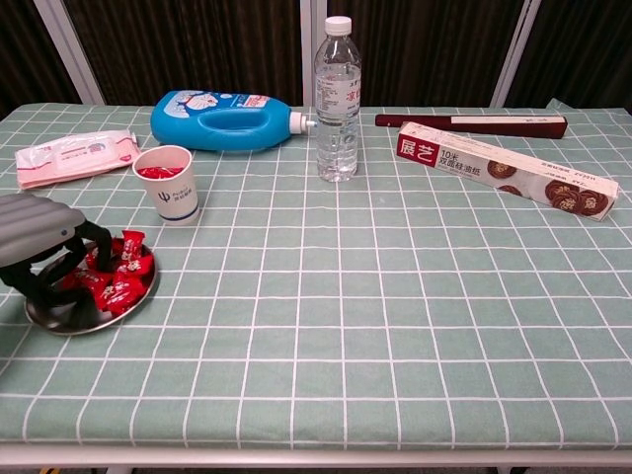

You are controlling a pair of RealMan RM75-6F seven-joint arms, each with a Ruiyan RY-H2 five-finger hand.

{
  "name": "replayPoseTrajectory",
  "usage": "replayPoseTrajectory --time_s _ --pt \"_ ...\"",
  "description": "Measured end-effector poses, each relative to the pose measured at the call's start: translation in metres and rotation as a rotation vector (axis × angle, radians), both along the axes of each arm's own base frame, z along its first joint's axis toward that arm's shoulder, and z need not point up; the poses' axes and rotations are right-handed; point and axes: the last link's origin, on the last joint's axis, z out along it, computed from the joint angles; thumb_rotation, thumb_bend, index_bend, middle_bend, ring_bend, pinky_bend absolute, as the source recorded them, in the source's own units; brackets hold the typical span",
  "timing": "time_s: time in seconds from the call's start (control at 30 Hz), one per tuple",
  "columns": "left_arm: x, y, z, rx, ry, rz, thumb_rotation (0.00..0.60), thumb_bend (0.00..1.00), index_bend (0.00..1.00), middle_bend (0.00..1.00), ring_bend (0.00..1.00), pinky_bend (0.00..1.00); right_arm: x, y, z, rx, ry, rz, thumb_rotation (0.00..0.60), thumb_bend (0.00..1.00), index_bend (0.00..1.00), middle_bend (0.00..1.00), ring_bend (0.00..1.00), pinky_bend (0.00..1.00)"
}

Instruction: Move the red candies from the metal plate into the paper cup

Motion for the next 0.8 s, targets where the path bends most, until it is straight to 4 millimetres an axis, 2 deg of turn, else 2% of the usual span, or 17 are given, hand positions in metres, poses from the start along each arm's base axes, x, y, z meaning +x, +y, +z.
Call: replayPoseTrajectory --time_s 0.17,0.27,0.47,0.63,0.8 --pt "-0.001 0.000 -0.001 0.001 -0.006 0.001 0.600 0.35 0.63 0.85 0.93 1.00 0.001 0.000 0.000 0.000 -0.002 0.003 0.600 0.03 0.00 0.14 0.00 0.34" --pt "-0.001 0.000 0.002 0.009 -0.029 0.009 0.600 0.35 0.64 0.85 0.93 1.00 0.001 -0.001 0.000 0.001 -0.001 0.005 0.600 0.03 0.00 0.14 0.00 0.34" --pt "0.011 0.008 0.022 0.045 -0.121 0.021 0.600 0.35 0.64 0.85 0.93 1.00 0.000 -0.001 0.000 0.002 0.000 0.007 0.600 0.03 0.00 0.14 0.00 0.34" --pt "0.038 0.036 0.044 0.098 -0.196 -0.012 0.600 0.35 0.64 0.85 0.93 1.00 0.001 -0.001 0.000 0.001 -0.002 0.008 0.600 0.03 0.00 0.14 0.00 0.35" --pt "0.063 0.069 0.053 0.112 -0.226 -0.028 0.600 0.36 0.64 0.85 0.93 1.00 -0.001 0.001 0.001 -0.003 -0.003 0.003 0.600 0.03 0.00 0.14 0.00 0.35"
